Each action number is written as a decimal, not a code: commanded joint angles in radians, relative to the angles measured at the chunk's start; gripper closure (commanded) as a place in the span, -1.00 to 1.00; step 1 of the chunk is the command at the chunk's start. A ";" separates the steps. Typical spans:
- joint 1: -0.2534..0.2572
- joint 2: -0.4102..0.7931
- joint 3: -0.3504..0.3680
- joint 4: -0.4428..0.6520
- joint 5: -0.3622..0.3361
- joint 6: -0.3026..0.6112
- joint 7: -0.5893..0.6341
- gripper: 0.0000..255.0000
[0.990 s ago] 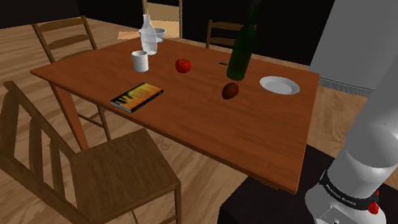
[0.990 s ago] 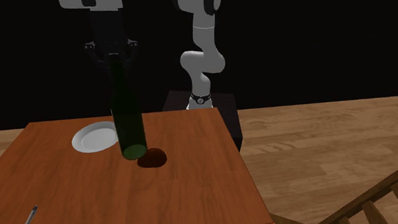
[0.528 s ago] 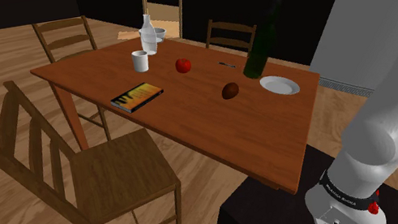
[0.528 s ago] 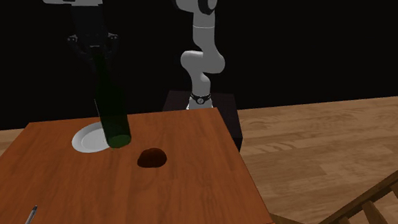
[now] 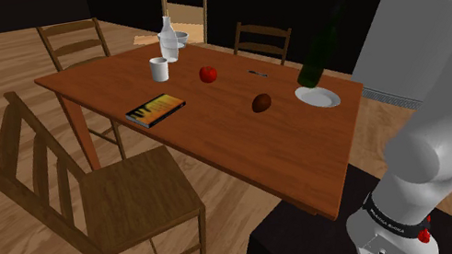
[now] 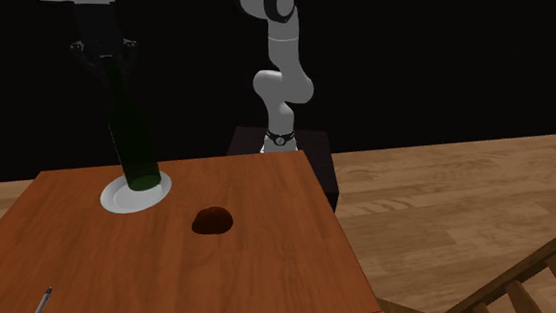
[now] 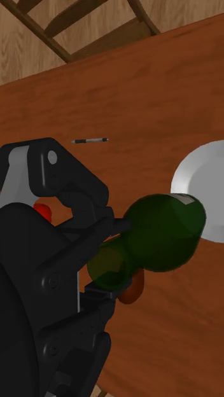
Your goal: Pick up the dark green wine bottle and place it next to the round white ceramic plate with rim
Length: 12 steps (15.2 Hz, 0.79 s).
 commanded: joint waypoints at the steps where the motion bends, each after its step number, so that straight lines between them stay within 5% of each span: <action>1: -0.033 0.028 -0.024 0.038 0.017 -0.019 -0.055 1.00; 12: -0.287 0.281 -0.117 0.363 0.165 -0.163 -0.328 1.00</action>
